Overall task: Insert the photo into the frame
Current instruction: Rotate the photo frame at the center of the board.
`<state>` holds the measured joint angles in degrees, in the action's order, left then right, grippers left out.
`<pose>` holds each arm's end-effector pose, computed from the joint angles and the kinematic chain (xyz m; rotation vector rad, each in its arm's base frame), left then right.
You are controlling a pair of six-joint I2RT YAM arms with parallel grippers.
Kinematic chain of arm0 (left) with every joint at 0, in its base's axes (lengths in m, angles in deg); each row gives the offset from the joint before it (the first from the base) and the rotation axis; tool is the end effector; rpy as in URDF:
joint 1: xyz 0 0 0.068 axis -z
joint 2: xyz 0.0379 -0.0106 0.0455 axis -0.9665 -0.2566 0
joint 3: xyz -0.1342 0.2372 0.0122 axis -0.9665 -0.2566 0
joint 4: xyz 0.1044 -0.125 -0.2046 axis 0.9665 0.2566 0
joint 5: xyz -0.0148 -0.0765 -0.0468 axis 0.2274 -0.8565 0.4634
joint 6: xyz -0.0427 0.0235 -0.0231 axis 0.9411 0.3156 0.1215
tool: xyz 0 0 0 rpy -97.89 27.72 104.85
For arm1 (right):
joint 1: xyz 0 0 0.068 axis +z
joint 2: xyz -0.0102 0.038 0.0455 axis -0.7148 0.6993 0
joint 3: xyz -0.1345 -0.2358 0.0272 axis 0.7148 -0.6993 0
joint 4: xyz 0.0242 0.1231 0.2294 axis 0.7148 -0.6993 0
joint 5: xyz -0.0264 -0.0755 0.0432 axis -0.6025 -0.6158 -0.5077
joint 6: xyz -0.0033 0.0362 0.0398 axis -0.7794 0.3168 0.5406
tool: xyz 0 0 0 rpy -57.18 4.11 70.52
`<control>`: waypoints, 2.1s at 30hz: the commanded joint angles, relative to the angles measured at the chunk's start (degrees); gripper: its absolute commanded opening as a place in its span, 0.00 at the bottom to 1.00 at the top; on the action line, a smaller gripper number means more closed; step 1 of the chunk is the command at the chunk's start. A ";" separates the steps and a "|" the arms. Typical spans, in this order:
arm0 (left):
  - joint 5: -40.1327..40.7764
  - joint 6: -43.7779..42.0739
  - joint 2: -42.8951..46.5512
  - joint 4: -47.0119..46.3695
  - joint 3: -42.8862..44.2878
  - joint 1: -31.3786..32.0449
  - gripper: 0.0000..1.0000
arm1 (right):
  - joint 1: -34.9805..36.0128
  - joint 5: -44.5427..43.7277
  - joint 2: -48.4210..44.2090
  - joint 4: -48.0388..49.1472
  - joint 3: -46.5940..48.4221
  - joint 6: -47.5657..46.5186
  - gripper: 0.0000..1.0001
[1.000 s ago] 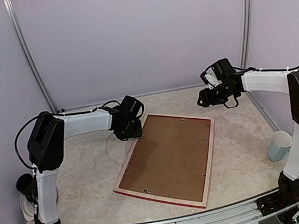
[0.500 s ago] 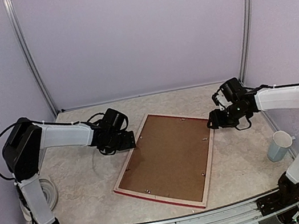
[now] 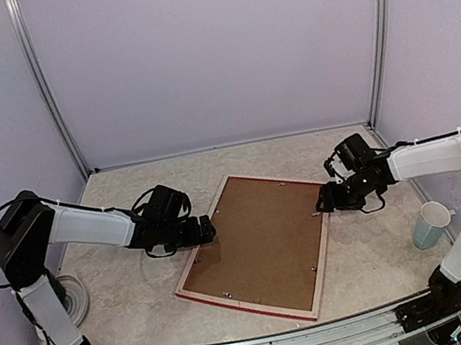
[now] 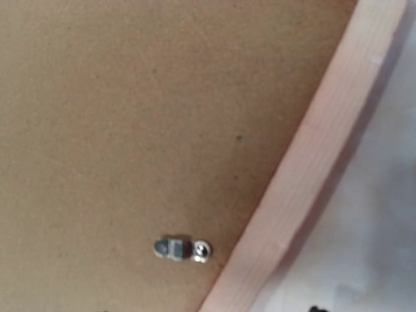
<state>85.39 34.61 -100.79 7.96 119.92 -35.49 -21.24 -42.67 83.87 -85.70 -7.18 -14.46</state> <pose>0.2757 -0.2258 0.1399 0.0881 2.5255 -0.4784 0.2776 0.1315 0.1776 0.0133 2.6270 0.5237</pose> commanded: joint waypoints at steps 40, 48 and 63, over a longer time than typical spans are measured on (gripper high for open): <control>7.28 2.53 8.85 -3.18 -2.75 3.31 0.99 | -0.30 -3.88 24.03 -6.35 27.48 -0.05 0.65; 8.16 -2.57 6.98 -8.89 -5.33 0.80 0.99 | -0.30 -5.71 25.69 -7.82 29.10 1.55 0.63; 5.98 -6.00 2.24 -16.33 -9.34 0.62 0.89 | -0.01 -11.02 26.06 -9.32 28.71 3.22 0.54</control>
<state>92.25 30.39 -97.51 -4.52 111.75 -34.60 -21.53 -51.56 108.64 -93.40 20.73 -12.23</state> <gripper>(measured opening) 0.893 0.549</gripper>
